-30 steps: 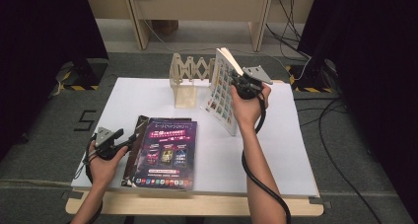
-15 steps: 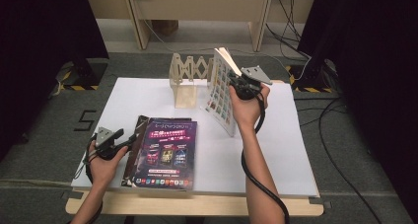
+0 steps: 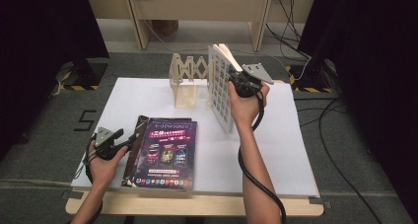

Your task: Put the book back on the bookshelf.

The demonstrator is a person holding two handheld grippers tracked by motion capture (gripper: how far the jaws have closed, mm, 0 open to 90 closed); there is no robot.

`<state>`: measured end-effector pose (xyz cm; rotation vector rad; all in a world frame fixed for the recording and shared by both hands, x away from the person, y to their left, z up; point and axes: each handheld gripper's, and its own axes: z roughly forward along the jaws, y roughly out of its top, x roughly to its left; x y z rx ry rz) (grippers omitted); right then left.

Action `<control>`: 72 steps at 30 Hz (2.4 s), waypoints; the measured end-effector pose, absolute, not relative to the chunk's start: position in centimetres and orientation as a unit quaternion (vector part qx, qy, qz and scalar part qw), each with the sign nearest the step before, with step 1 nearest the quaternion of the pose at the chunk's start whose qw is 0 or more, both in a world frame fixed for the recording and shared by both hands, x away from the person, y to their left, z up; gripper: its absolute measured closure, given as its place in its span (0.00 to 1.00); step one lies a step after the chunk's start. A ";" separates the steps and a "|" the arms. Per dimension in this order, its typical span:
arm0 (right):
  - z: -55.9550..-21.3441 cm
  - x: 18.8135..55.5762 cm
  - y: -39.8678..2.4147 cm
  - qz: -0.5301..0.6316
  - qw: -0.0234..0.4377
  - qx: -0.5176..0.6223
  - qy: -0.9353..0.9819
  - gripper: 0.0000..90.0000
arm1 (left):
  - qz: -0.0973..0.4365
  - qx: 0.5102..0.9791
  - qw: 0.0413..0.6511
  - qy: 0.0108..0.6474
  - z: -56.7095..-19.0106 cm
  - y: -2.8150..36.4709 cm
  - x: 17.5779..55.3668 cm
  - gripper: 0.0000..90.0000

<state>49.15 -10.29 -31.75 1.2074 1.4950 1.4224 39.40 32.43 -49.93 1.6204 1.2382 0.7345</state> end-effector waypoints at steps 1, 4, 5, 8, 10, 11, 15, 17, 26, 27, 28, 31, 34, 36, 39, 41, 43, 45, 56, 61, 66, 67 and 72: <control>-31.6 49.1 -10.2 0.554 0.373 0.469 0.579 0.83 | 0.300 0.661 0.468 0.505 -49.9 32.4 39.4 0.44; -31.4 49.2 -9.9 0.557 0.379 0.471 0.570 0.83 | 0.301 0.662 0.466 0.504 -49.9 32.4 39.4 0.44; -31.3 49.3 -9.9 0.560 0.381 0.471 0.566 0.83 | 0.301 0.662 0.466 0.504 -49.9 32.4 39.4 0.44; -31.3 49.6 -9.7 0.561 0.383 0.474 0.560 0.83 | 0.301 0.662 0.466 0.504 -49.9 32.4 39.4 0.44; -31.3 50.1 -9.4 0.563 0.385 0.473 0.558 0.83 | 0.301 0.661 0.468 0.504 -49.9 32.4 39.4 0.44; -31.3 50.1 -9.4 0.563 0.385 0.473 0.558 0.83 | 0.300 0.661 0.468 0.504 -49.9 32.4 39.4 0.44; -31.3 50.9 -8.8 0.561 0.382 0.475 0.560 0.83 | 0.301 0.659 0.470 0.504 -50.0 32.4 39.4 0.44; -31.3 51.4 -8.4 0.560 0.386 0.472 0.560 0.83 | 0.300 0.660 0.470 0.504 -50.0 32.4 39.4 0.44; -31.2 52.4 -7.7 0.560 0.399 0.472 0.551 0.83 | 0.301 0.662 0.468 0.503 -49.9 32.4 39.4 0.44; -31.3 52.6 -7.6 0.558 0.403 0.470 0.552 0.83 | 0.301 0.662 0.467 0.503 -49.9 32.4 39.4 0.44; -31.5 52.7 -7.6 0.559 0.404 0.470 0.551 0.83 | 0.300 0.662 0.467 0.503 -49.9 32.4 39.4 0.44; -32.1 52.9 -7.5 0.558 0.404 0.473 0.549 0.83 | 0.299 0.661 0.469 0.504 -49.9 32.4 39.4 0.44; -32.4 52.9 -7.5 0.558 0.413 0.465 0.550 0.83 | 0.300 0.661 0.469 0.503 -50.0 32.4 39.4 0.44; -32.6 52.8 -7.6 0.557 0.415 0.463 0.550 0.83 | 0.301 0.662 0.467 0.503 -49.9 32.4 39.4 0.44; -33.1 52.3 -7.7 0.554 0.422 0.455 0.555 0.82 | 0.302 0.662 0.467 0.503 -49.9 32.4 39.4 0.44; -33.5 51.8 -7.7 0.551 0.425 0.450 0.559 0.82 | 0.302 0.662 0.467 0.502 -49.9 32.3 39.4 0.44; -34.0 51.2 -7.9 0.547 0.431 0.442 0.566 0.82 | 0.303 0.663 0.466 0.502 -49.9 32.3 39.4 0.44; -34.1 51.0 -8.0 0.545 0.433 0.440 0.567 0.82 | 0.303 0.664 0.465 0.501 -49.9 32.3 39.4 0.44; -34.2 49.9 -9.1 0.534 0.426 0.443 0.582 0.80 | 0.303 0.663 0.466 0.502 -49.9 32.3 39.4 0.44; -33.9 49.6 -9.3 0.533 0.422 0.448 0.580 0.77 | 0.303 0.663 0.466 0.501 -49.9 32.3 39.4 0.44; -33.9 49.7 -9.5 0.528 0.414 0.454 0.585 0.73 | 0.303 0.663 0.466 0.501 -49.9 32.3 39.4 0.44; -33.9 49.7 -9.5 0.528 0.414 0.454 0.585 0.73 | 0.302 0.663 0.466 0.502 -49.9 32.3 39.4 0.44; -34.1 49.8 -9.7 0.528 0.409 0.456 0.588 0.69 | 0.303 0.663 0.466 0.502 -49.9 32.3 39.4 0.44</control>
